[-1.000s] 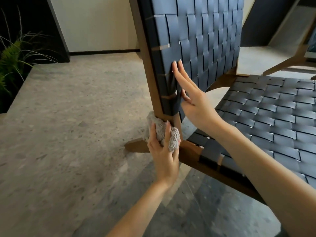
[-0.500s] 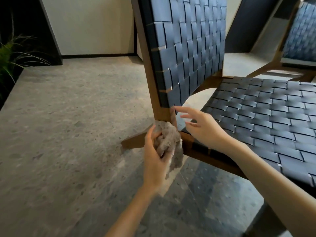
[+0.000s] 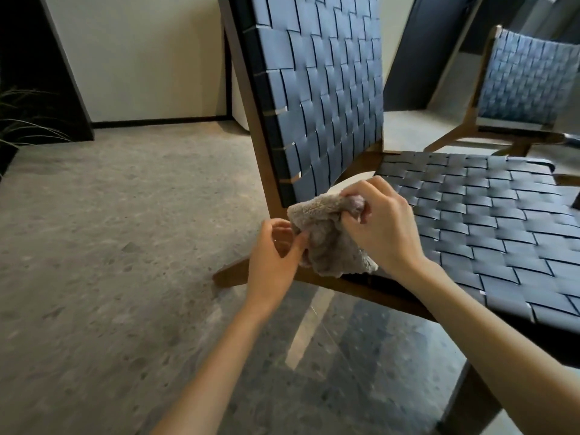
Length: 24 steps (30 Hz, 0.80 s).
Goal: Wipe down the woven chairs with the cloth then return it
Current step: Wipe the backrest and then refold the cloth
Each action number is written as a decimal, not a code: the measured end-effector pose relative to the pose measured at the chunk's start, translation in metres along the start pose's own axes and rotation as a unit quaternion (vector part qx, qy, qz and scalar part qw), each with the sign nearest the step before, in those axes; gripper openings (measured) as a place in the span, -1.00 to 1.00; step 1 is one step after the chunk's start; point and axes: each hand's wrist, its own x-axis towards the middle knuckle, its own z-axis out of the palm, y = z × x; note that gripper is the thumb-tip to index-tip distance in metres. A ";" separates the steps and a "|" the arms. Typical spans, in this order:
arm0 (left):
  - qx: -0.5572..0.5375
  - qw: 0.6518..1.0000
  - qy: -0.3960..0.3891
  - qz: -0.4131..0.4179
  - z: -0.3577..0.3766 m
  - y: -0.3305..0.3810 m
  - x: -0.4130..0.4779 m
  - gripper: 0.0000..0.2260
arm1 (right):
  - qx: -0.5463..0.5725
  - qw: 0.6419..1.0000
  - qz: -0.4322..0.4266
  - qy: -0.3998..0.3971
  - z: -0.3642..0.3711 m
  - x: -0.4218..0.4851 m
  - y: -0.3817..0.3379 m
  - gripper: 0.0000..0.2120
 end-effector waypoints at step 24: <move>0.087 0.986 -0.083 -0.119 0.023 -0.025 -0.015 -0.84 | -0.229 0.911 -0.088 -0.331 0.012 -0.017 0.019 -0.73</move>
